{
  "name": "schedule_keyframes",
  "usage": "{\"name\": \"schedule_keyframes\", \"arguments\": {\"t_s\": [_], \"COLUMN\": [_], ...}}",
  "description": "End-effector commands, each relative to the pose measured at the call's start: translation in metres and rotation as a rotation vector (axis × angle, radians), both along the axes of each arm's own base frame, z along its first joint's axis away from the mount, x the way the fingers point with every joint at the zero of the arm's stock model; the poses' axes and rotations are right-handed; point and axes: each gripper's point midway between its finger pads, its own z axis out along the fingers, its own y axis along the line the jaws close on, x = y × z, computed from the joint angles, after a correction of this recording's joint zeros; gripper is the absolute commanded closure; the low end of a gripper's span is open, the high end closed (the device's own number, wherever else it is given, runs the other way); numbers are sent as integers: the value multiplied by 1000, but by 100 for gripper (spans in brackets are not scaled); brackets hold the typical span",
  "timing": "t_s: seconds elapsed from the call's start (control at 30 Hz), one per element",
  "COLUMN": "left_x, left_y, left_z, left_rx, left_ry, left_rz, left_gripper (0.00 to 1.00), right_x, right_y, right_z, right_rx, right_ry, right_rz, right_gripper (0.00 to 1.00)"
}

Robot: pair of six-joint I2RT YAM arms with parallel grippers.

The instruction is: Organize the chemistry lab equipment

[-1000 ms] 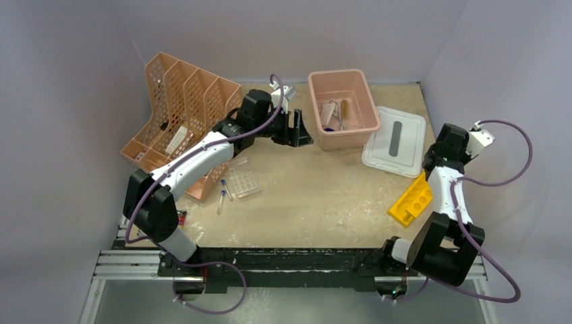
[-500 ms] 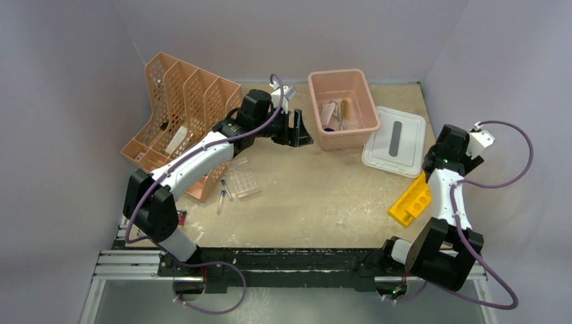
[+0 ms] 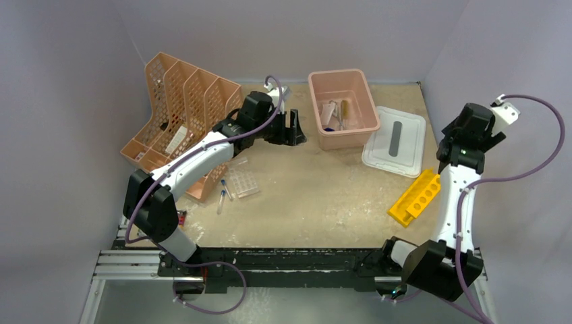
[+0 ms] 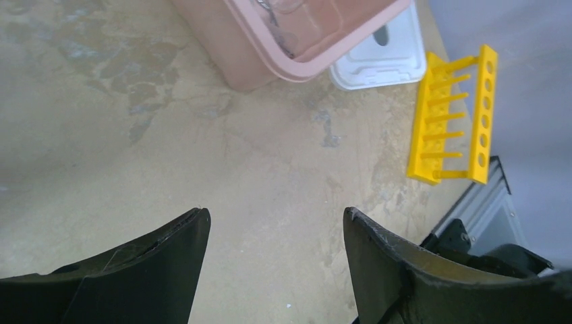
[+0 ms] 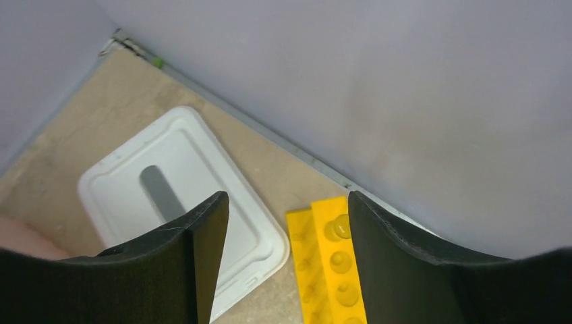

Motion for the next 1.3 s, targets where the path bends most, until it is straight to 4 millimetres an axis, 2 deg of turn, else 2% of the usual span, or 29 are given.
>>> {"name": "schedule_keyframes", "arguments": {"t_s": [0.0,0.17,0.33,0.47,0.6,0.73,0.87,1.03,1.13,1.27], "left_x": [21,29,19,-1,-28,-58,-78,-93,-98,-96], "left_y": [27,69,124,173,213,243,256,261,262,251], "left_z": [24,9,-10,-27,-46,-67,-92,-135,-155,-167], "left_rx": [62,198,331,425,487,512,481,484,478,431], "left_ry": [-86,-81,-53,-19,28,85,156,260,293,321], "left_rz": [163,363,579,743,869,968,1030,1055,1061,1021], "left_gripper": [28,31,35,48,62,68,58,55,57,59], "right_x": [27,52,70,84,92,92,89,81,82,87], "right_y": [29,72,126,178,241,297,351,409,427,439], "right_z": [21,34,46,45,30,16,4,-11,-21,-27], "right_rx": [49,115,97,105,174,227,276,300,303,293], "right_ry": [-30,-90,-97,-82,-61,-41,-18,29,41,58], "right_rz": [234,468,637,772,919,1028,1133,1244,1280,1320], "right_gripper": [34,37,37,43,55,60,60,61,61,63]}}
